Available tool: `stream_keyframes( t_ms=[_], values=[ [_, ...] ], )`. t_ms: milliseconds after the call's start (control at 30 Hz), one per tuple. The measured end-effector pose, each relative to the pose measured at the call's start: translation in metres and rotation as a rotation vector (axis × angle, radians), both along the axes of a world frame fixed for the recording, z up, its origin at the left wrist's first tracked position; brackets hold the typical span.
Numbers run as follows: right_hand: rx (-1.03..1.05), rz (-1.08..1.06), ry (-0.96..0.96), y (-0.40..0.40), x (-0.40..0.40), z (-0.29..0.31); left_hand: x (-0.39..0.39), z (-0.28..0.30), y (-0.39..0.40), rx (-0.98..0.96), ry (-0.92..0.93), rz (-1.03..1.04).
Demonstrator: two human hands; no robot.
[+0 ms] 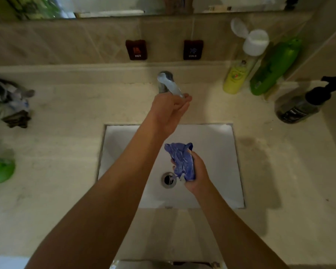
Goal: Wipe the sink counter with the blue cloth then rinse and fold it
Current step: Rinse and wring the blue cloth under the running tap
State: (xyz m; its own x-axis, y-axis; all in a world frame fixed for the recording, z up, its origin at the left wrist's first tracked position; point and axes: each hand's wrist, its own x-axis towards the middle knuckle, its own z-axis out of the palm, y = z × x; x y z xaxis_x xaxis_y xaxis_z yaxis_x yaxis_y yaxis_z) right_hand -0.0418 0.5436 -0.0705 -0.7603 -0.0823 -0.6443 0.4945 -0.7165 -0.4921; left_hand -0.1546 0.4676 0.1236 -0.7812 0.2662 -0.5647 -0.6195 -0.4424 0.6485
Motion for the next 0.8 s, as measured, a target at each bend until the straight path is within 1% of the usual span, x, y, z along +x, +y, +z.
stream_keyframes(
  t_ms=[67, 167, 233, 267, 333, 367, 400, 467, 500, 533, 567, 600, 633, 667, 700, 733, 800],
  values=[
    [-0.026, -0.02, -0.012, -0.005, -0.004, 0.004, -0.001, 0.002, -0.003, 0.057, -0.018, 0.029],
    [-0.007, 0.044, 0.053, -0.013, -0.011, 0.007, -0.008, 0.009, -0.006, 0.148, -0.028, 0.073],
    [-0.096, 0.071, 0.093, -0.02, -0.015, 0.009, -0.016, 0.018, -0.011, 0.131, -0.004, 0.042],
    [-0.146, 0.032, 0.089, -0.024, -0.017, 0.01, -0.018, 0.022, -0.013, 0.091, 0.01, 0.005],
    [-0.2, -0.025, 0.032, -0.029, -0.019, 0.009, -0.021, 0.025, -0.019, -0.068, 0.073, -0.085],
    [-0.204, -0.04, 0.007, -0.032, -0.019, 0.01, -0.02, 0.023, -0.023, -0.162, 0.122, -0.097],
    [-0.217, -0.055, 0.001, -0.034, -0.02, 0.008, -0.017, 0.015, -0.028, -0.239, 0.169, -0.062],
    [-0.177, -0.076, -0.01, -0.04, -0.023, 0.011, -0.004, -0.012, -0.044, -0.379, 0.191, 0.139],
    [-0.16, -0.071, -0.042, -0.042, -0.024, 0.013, 0.005, -0.031, -0.053, -0.501, 0.14, 0.246],
    [-0.186, -0.074, -0.066, -0.044, -0.026, 0.014, 0.013, -0.054, -0.063, -0.652, 0.046, 0.305],
    [-0.193, -0.081, -0.1, -0.047, -0.028, 0.014, 0.023, -0.082, -0.071, -0.779, -0.081, 0.296],
    [-0.164, -0.08, -0.135, -0.05, -0.03, 0.014, 0.033, -0.104, -0.075, -0.822, -0.204, 0.232],
    [-0.121, -0.062, -0.177, -0.053, -0.033, 0.015, 0.043, -0.119, -0.075, -0.758, -0.321, 0.139],
    [-0.054, -0.04, -0.224, -0.057, -0.036, 0.016, 0.051, -0.13, -0.071, -0.634, -0.405, 0.05],
    [-0.036, -0.023, -0.245, -0.06, -0.04, 0.02, 0.057, -0.138, -0.068, -0.524, -0.416, -0.02],
    [0.002, -0.027, -0.275, -0.061, -0.043, 0.02, 0.061, -0.139, -0.066, -0.45, -0.378, -0.056],
    [0.097, -0.009, -0.283, -0.061, -0.048, 0.026, 0.062, -0.141, -0.065, -0.414, -0.312, 0.007]
  ],
)
